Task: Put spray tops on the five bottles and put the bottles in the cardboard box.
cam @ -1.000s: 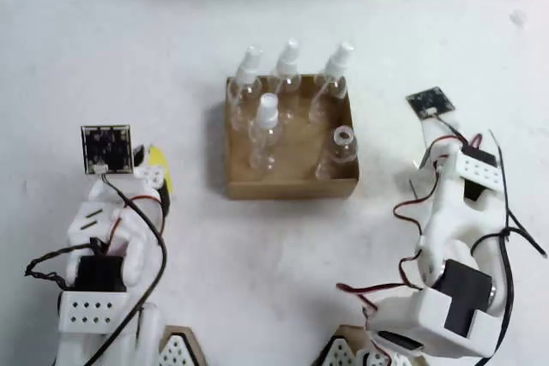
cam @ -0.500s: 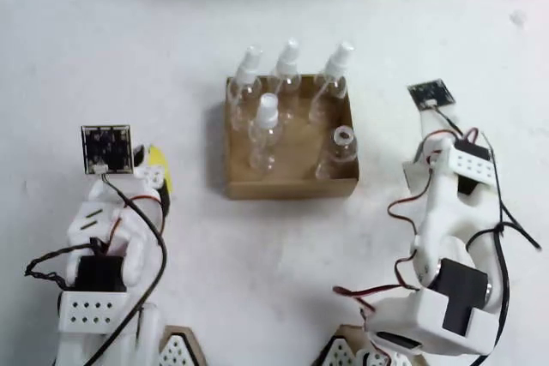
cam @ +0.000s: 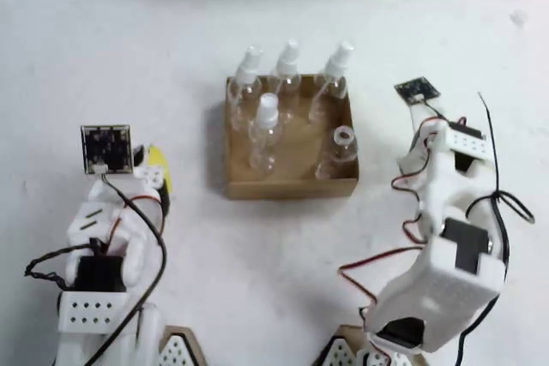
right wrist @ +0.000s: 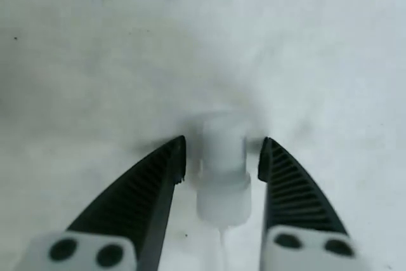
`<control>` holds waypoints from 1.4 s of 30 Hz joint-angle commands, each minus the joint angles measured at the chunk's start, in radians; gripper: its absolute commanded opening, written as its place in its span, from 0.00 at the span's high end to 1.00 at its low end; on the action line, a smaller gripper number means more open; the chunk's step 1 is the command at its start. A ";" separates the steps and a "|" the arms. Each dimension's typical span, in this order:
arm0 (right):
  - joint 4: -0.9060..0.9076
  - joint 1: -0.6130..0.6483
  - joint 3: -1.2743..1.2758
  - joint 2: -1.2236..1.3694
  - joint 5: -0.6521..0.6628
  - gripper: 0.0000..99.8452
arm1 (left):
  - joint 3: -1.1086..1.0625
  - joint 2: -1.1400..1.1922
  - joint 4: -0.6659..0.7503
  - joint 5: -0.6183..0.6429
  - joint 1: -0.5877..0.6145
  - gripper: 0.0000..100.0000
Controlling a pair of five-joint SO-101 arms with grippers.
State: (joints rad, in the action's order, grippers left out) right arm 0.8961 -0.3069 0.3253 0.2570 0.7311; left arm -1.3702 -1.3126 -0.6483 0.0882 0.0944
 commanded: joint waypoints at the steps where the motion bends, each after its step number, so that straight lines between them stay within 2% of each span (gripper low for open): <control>1: 0.061 -0.030 -0.126 0.030 0.025 0.90 | 0.005 -0.013 0.023 0.000 -0.012 0.93; 4: 0.059 -0.044 -0.147 0.022 0.020 0.99 | 0.005 -0.013 0.023 0.000 -0.012 0.93; 10: 0.125 -0.042 -0.167 -0.122 0.018 0.99 | 0.005 -0.013 0.021 0.000 -0.012 0.93; 16: 0.285 0.012 -0.164 -0.455 0.017 0.98 | 0.005 -0.013 0.021 0.000 -0.012 0.93; 23: 0.463 0.183 -0.143 -0.837 0.017 0.98 | 0.005 -0.013 0.021 0.000 -0.012 0.93; 30: 0.412 0.231 -0.100 -1.185 0.006 0.98 | 0.005 -0.013 0.020 0.000 -0.012 0.93; 36: 0.386 0.232 -0.098 -1.391 -0.287 0.98 | 0.005 -0.013 0.020 0.000 -0.012 0.93; 42: 0.361 0.251 0.015 -1.475 -0.422 0.98 | 0.005 -0.013 0.020 0.000 -0.012 0.93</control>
State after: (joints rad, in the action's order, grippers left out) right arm 1.3027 -0.0813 0.2793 -1.1868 0.3798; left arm -1.3702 -1.3126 -0.6483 0.0882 0.0944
